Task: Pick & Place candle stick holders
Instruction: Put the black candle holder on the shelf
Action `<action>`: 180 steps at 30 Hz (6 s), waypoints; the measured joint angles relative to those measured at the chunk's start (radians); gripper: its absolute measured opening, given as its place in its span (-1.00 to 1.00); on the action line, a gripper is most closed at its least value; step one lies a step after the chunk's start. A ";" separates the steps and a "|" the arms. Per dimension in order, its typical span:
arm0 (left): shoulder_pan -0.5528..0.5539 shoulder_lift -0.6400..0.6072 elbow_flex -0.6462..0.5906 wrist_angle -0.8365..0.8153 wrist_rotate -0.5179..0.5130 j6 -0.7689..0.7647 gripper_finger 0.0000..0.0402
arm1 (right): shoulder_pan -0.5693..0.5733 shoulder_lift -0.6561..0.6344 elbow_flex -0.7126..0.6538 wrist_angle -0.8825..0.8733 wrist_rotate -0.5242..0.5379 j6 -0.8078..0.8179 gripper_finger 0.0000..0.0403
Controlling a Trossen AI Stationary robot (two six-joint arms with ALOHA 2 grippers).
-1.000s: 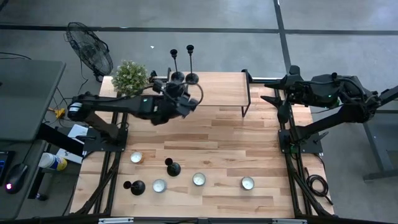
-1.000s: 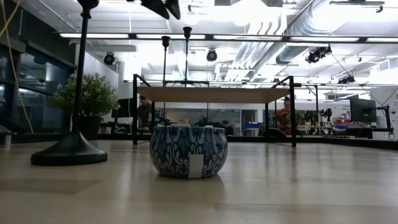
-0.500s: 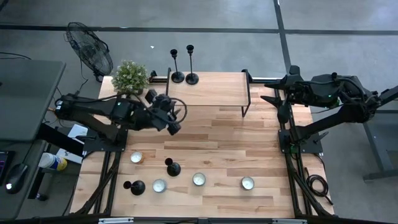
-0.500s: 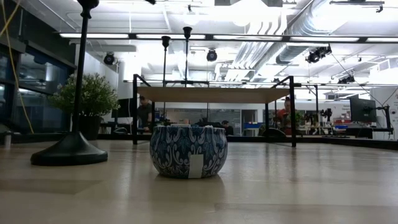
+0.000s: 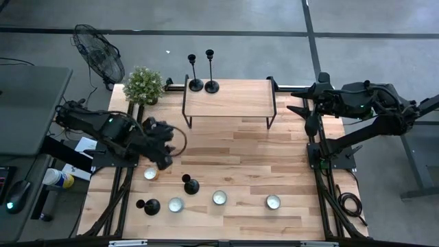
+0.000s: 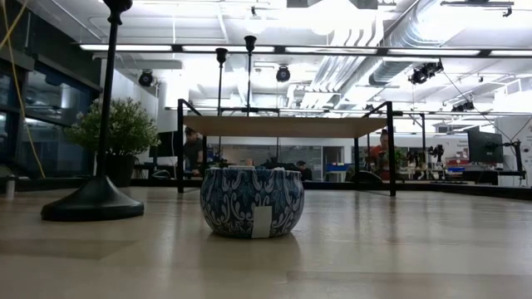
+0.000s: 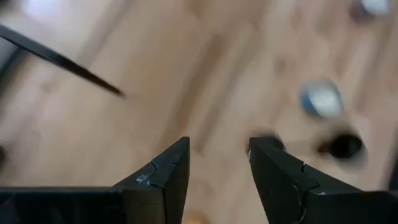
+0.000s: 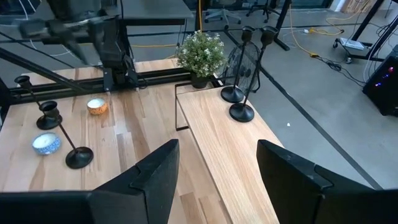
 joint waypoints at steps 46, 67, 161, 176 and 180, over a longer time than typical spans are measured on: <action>-0.621 0.147 -0.086 -0.007 0.383 -1.143 -0.21 | 0.001 0.027 0.000 0.000 -0.170 -0.054 0.03; -0.573 0.194 -0.086 -0.010 0.422 -1.416 -0.21 | 0.001 0.028 0.000 0.000 -0.171 -0.055 0.03; -0.508 0.279 0.114 -0.192 0.449 -1.453 -1.00 | 0.000 0.029 0.000 -0.038 -0.189 -0.055 0.03; -0.447 0.268 0.222 -0.190 0.140 -1.360 -1.00 | 0.001 0.029 0.000 -0.038 -0.189 -0.055 0.03; -0.387 0.249 0.224 -0.190 0.167 -1.277 -1.00 | 0.000 0.029 0.000 -0.038 -0.189 -0.055 0.03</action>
